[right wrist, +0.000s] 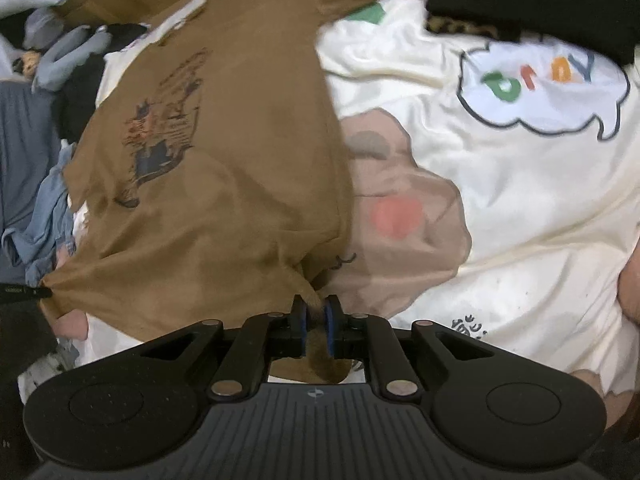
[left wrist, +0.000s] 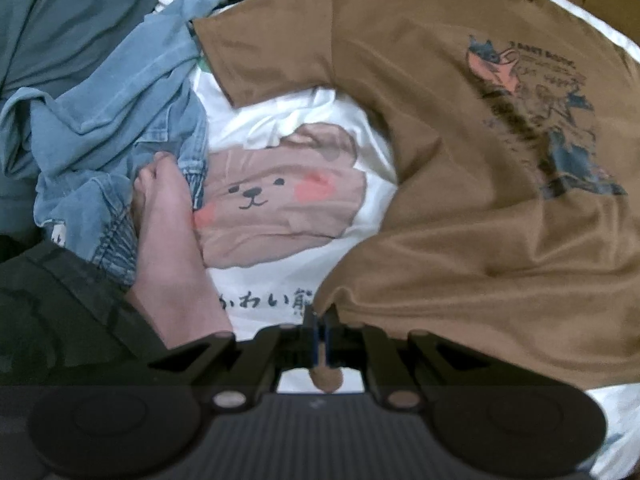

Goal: Fold clothes

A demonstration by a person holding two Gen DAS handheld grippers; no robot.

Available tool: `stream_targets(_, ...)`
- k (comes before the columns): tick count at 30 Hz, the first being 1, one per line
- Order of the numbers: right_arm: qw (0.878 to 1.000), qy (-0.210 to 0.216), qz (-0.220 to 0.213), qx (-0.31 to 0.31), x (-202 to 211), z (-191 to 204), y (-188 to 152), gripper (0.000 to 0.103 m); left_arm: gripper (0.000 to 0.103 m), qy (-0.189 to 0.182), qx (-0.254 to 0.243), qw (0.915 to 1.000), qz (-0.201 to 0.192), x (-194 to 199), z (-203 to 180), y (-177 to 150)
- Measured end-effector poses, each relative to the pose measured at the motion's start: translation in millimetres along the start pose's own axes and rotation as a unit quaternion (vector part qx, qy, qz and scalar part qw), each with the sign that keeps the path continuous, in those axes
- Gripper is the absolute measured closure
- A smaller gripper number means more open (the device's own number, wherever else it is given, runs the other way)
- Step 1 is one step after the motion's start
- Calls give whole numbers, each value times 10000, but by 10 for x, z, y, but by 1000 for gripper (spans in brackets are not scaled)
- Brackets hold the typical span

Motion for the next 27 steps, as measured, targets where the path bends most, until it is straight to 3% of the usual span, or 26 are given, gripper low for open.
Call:
stream_targets(2,10000,-13,3,-4,-9,-5,-11,79,100,26,-47,10000,-41,-42,-2,46)
stream_targets(4,9999,-58,49,118,-2,3,-30,77,100,50,-72,9999,-88,-76,-14,92)
stream_targets(5,9997,-87,90,205,8,8,-45,71,100,61,-81,9999,-111,-92,-23,115)
stream_targets(6,9994,-101,127,302,24,15,-61,59,100,71,-99,9998,-127,-106,-36,136)
stream_targets(8,9979,-82,195,611,46,62,-98,52,100,91,-136,9997,-158,-135,-62,177)
stream_targets(14,9859,-189,378,1617,30,207,-264,53,100,124,-271,9993,-207,-163,-83,212)
stream_targets(21,9776,-251,353,2059,-36,194,-327,53,100,173,-386,9988,-253,-202,-64,232)
stream_targets(27,9654,-241,657,2513,-120,252,-473,54,100,201,-451,9984,-285,-259,-52,277)
Point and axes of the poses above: each gripper's, at about its wrist camera, not at the fingertips, and x roughly against the way its jaws point, z to its left, y to its top, the point moved 9 cm from there along -x, roughly the way its jaws point, and after that the axes turned 15 degrees about x, right-handed, at the moved point
